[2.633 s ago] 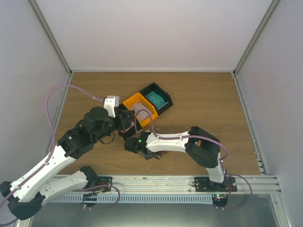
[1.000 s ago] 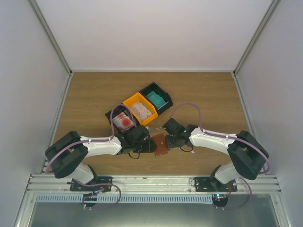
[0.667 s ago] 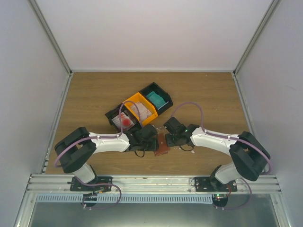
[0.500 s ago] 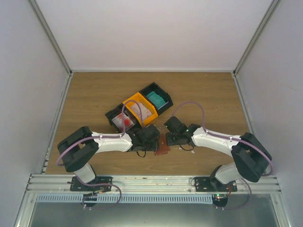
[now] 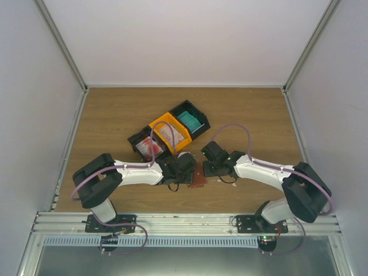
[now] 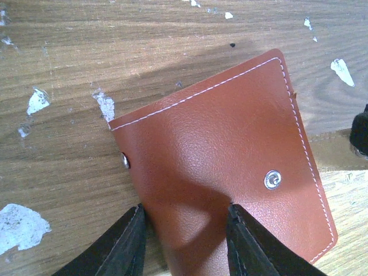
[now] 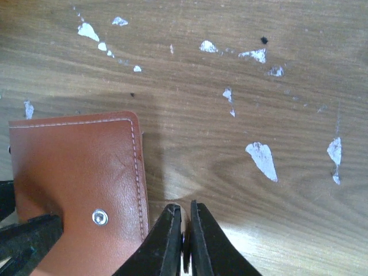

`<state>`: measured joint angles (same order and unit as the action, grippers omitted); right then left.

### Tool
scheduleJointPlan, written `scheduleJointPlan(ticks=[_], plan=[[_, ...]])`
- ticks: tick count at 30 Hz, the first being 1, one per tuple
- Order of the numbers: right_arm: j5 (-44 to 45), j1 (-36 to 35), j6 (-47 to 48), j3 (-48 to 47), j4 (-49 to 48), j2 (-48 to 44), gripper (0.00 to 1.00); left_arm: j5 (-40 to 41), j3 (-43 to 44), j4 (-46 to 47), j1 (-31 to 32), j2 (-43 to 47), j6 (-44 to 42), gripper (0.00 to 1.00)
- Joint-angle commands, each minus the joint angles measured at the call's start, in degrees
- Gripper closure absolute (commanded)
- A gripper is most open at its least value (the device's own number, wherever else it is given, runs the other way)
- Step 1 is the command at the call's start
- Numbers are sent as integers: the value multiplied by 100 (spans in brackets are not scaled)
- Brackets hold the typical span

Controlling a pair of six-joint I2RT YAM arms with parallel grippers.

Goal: Put the credit cards into the card holder

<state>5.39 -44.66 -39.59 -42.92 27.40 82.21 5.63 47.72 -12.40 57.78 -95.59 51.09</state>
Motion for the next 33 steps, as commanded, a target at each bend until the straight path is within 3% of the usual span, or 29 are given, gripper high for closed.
scheduleJointPlan(ticks=[1, 22, 33], plan=[[-105, 57, -153, 155, -37, -259, 98, 115, -316, -867, 33, -479, 39, 60], [-1246, 54, -226, 851, -2008, -269, 100, -369, -617, -237, 33, -166, 76, 67], [-1129, 57, -156, 788, -2174, 76, 99, -729, -689, 30, 27, -140, -63, 72]])
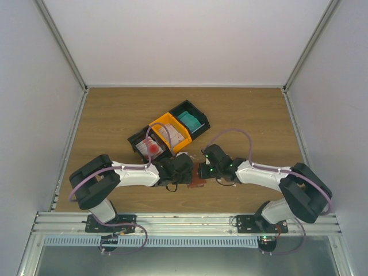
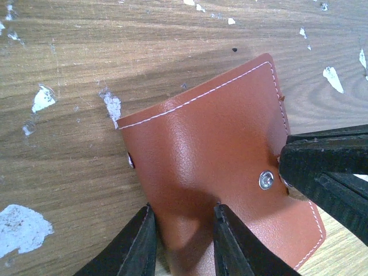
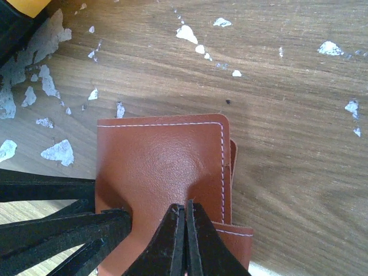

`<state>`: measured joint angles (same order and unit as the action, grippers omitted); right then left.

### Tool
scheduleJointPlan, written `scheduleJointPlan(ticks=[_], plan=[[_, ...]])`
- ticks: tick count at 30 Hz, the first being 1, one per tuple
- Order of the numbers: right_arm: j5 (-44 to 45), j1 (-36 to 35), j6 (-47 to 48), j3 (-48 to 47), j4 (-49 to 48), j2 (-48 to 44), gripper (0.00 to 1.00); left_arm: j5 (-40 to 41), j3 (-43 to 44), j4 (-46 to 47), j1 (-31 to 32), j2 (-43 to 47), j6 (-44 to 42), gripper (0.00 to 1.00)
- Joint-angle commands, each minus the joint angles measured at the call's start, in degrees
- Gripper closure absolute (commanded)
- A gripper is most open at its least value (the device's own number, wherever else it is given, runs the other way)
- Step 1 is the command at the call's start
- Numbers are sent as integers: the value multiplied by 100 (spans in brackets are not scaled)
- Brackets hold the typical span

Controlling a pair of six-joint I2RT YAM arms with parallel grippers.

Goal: Put the credit cards into the card holder

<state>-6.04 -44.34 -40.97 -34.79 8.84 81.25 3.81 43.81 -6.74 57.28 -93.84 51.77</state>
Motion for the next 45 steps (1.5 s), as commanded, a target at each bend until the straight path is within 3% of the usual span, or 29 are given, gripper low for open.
scheduleJointPlan(ticks=[1, 19, 30, 45], plan=[[16, 22, -16, -32, -348, 195, 100, -553, -295, -538, 81, -324, -141, 73], [168, 3, 327, -144, 35, 487, 100, -575, -292, -512, 82, -310, -168, 75], [-299, -140, 434, -270, 219, 823, 100, -557, -141, -521, 77, -372, -185, 78], [-297, -146, 496, -437, 627, 488, 100, -475, -11, -648, 80, -502, -176, 79]])
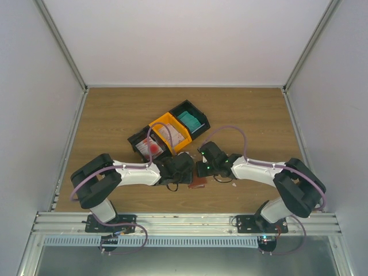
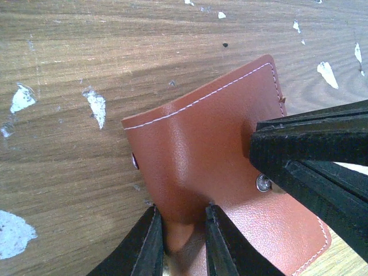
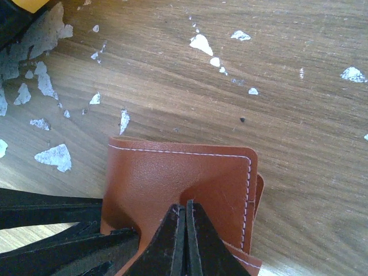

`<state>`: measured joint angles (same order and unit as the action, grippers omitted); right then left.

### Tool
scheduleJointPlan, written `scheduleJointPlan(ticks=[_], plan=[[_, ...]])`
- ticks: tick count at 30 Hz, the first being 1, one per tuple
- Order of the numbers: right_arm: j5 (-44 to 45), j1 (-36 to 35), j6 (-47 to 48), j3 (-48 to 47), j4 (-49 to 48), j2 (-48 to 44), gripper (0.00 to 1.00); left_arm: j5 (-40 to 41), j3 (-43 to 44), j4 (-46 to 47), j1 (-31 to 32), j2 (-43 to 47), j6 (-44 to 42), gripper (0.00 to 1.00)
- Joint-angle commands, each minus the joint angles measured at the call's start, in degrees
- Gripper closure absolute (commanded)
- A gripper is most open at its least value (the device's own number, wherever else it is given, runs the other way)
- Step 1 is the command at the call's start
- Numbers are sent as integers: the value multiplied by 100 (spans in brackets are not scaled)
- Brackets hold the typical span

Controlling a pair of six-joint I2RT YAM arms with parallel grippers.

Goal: Put the credit cards into the card holder

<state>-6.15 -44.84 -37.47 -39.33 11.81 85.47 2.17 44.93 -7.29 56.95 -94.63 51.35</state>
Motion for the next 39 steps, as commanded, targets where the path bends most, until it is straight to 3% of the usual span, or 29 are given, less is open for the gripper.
scheduleJointPlan(ticks=[1, 16, 39], plan=[[-331, -95, 160, 26, 298, 108, 100, -314, -110, -598, 108, -426, -134, 79], [-273, -95, 85, 210, 296, -337, 100, -268, -54, -659, 107, -539, -103, 79], [-48, -95, -28, 383, -163, -63, 99, -294, -98, -624, 115, -459, -96, 80]])
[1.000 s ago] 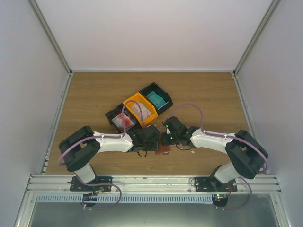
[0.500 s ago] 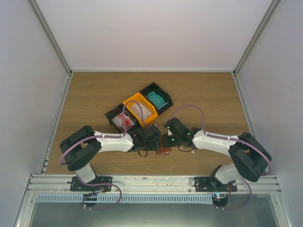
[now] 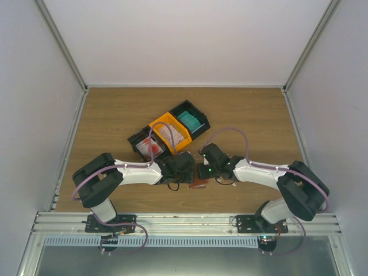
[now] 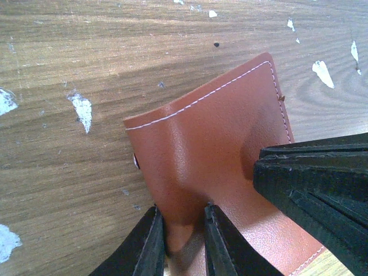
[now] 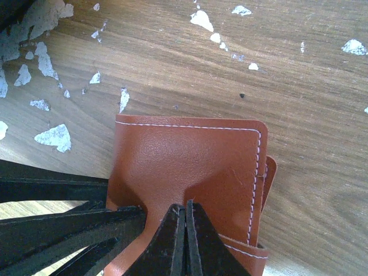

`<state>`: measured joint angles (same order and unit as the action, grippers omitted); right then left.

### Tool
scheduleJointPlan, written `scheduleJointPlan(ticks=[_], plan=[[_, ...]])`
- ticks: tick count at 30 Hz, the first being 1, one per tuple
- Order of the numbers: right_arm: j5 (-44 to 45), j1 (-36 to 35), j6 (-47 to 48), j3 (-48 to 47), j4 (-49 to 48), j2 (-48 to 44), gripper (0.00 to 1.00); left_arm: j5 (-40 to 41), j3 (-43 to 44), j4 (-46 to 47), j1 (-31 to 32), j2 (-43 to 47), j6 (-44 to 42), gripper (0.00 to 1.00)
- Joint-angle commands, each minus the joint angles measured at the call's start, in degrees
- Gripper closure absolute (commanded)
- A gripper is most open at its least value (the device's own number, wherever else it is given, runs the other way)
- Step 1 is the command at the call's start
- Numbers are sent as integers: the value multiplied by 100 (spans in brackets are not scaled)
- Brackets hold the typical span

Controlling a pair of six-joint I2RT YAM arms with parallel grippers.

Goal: Put the credit cards into the card holder

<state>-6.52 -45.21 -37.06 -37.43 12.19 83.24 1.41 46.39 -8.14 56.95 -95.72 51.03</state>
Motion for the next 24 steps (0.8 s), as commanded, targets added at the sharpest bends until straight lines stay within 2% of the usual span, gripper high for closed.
scheduleJointPlan(ticks=[1, 7, 14, 24], plan=[[-53, -58, -64, 219, -214, 187, 99, -223, -245, -527, 115, -332, -66, 80], [-170, -58, -144, 407, -317, 224, 99, -238, -300, -471, 110, -204, -5, 80], [-115, 119, -415, 576, -586, -371, 100, -242, -473, -408, 103, 54, 38, 79], [-1098, 589, 44, 898, -975, -570, 100, -769, -1184, 734, 86, 362, 230, 72]])
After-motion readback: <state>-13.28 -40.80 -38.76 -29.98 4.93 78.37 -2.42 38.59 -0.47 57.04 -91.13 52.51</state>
